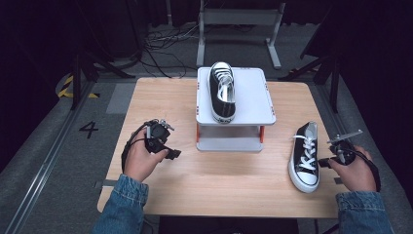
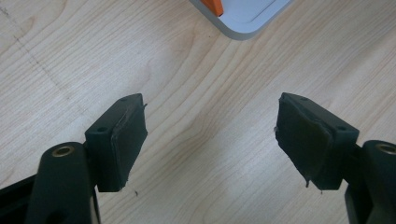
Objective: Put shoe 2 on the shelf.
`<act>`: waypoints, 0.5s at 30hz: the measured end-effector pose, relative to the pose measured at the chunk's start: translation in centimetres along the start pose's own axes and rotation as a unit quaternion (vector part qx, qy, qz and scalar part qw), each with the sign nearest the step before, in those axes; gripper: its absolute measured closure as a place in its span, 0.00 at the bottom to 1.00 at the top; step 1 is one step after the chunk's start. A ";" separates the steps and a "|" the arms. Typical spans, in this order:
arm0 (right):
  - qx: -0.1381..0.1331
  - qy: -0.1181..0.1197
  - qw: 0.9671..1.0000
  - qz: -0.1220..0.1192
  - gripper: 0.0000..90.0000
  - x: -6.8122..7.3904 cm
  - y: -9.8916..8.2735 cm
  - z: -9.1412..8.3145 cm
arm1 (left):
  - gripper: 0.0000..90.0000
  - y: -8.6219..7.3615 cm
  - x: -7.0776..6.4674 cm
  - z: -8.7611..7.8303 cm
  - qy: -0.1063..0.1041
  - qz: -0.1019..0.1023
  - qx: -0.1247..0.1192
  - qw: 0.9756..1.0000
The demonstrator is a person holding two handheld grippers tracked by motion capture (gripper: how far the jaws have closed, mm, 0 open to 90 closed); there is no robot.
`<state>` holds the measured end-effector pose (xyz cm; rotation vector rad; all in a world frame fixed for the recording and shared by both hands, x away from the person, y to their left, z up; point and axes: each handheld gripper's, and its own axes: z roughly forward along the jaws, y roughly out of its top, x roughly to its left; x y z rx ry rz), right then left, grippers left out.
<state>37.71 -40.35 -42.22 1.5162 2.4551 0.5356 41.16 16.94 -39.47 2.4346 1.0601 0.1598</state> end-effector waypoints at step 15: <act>0.080 0.009 0.997 -0.019 0.95 1.3 -0.7 0.1 | 0.28 0.0 -0.1 0.1 -0.005 0.000 0.005 1.000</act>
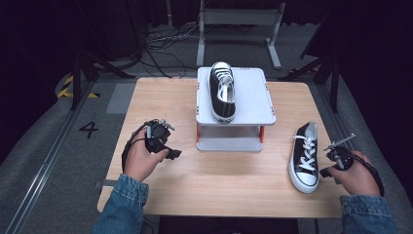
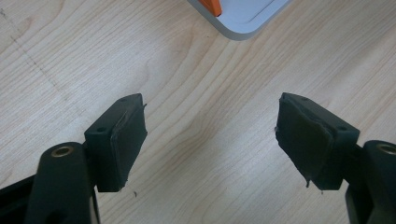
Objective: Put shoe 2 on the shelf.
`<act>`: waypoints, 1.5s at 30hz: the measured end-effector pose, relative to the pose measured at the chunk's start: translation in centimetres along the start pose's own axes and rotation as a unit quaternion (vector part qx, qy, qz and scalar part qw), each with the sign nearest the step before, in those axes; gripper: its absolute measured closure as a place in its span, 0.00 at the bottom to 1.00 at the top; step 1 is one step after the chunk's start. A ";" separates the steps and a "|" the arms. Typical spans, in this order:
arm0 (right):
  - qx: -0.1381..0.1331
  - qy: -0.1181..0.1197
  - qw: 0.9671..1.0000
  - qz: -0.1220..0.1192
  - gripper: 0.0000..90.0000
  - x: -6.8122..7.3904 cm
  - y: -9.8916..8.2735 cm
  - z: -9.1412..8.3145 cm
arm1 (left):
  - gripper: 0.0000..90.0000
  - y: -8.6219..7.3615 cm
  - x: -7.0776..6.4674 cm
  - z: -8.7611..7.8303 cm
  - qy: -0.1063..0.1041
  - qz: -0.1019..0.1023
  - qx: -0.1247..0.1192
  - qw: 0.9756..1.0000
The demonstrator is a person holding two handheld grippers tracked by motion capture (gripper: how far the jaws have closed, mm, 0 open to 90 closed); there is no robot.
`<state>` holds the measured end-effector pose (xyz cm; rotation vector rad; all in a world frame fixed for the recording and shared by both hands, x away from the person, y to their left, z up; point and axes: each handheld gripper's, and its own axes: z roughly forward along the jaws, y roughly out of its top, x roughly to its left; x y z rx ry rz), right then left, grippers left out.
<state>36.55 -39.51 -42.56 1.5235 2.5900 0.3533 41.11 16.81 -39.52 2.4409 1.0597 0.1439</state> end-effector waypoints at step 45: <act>-0.045 -0.014 0.995 -0.090 0.59 4.4 3.0 -1.7 | 0.28 0.5 -0.4 0.9 -0.009 0.009 0.013 1.000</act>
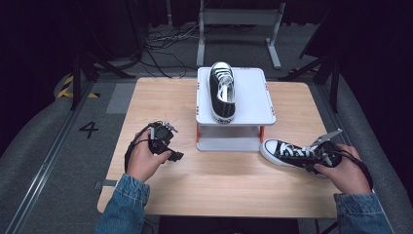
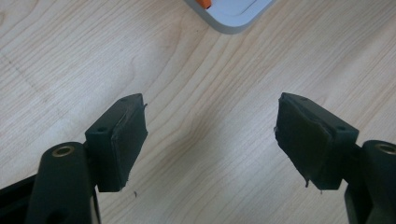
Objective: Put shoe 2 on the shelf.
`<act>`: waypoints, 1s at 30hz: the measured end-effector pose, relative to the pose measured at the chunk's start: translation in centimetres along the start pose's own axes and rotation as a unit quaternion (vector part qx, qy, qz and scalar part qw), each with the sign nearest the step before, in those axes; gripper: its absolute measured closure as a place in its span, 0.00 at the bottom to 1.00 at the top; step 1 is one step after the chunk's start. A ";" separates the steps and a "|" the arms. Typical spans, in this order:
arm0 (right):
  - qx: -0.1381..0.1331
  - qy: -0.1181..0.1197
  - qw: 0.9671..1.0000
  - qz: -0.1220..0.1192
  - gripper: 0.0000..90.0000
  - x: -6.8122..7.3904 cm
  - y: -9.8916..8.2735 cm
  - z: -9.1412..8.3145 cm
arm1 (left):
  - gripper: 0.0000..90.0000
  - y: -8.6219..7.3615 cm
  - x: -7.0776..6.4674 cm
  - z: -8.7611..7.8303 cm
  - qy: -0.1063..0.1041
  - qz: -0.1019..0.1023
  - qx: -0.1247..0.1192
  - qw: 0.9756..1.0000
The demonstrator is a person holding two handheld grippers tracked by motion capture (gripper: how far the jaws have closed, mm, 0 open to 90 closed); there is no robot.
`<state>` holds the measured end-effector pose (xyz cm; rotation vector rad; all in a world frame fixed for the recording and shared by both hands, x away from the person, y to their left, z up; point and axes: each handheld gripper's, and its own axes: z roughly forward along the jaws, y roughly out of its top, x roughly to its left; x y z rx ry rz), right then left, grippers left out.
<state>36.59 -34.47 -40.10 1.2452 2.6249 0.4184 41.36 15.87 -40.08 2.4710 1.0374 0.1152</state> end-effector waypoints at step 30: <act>-0.061 0.097 0.991 0.066 0.88 2.6 1.4 0.0 | 0.28 0.2 -0.2 -0.1 -0.001 0.001 -0.003 1.000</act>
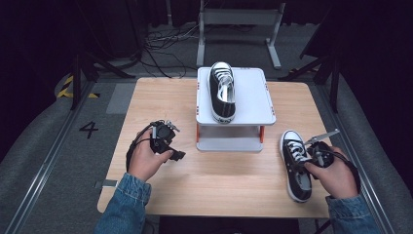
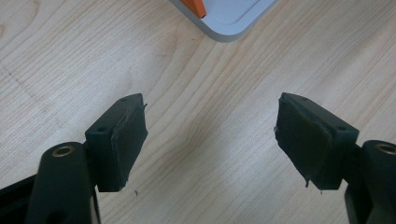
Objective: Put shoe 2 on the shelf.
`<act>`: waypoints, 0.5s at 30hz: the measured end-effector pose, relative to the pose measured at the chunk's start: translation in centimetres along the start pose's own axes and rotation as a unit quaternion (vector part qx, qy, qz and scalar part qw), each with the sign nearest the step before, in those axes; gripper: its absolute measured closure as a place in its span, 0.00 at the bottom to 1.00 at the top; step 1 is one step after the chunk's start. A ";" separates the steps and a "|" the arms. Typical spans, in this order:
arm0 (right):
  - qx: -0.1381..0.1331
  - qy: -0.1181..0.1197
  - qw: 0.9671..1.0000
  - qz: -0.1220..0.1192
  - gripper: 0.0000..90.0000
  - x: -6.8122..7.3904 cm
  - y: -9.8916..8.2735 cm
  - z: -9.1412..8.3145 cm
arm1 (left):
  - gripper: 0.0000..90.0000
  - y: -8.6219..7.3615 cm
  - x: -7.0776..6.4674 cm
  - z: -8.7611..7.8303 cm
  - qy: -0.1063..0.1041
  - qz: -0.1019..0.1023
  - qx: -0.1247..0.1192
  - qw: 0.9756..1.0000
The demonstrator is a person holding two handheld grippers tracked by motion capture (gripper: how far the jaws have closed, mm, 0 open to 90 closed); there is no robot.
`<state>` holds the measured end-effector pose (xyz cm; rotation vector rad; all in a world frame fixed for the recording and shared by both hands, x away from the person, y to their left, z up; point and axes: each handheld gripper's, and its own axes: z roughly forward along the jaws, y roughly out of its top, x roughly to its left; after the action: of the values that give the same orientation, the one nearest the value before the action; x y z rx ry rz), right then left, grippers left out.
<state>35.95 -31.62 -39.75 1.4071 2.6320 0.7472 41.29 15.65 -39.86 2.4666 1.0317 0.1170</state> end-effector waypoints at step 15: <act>-0.056 -0.008 0.998 -0.021 0.68 -1.8 -1.4 -4.2 | 0.28 0.1 0.1 0.2 -0.002 0.003 0.000 1.000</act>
<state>34.77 -35.33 -36.98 1.3183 2.5567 0.8602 41.45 15.57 -40.03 2.4703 1.0225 0.1142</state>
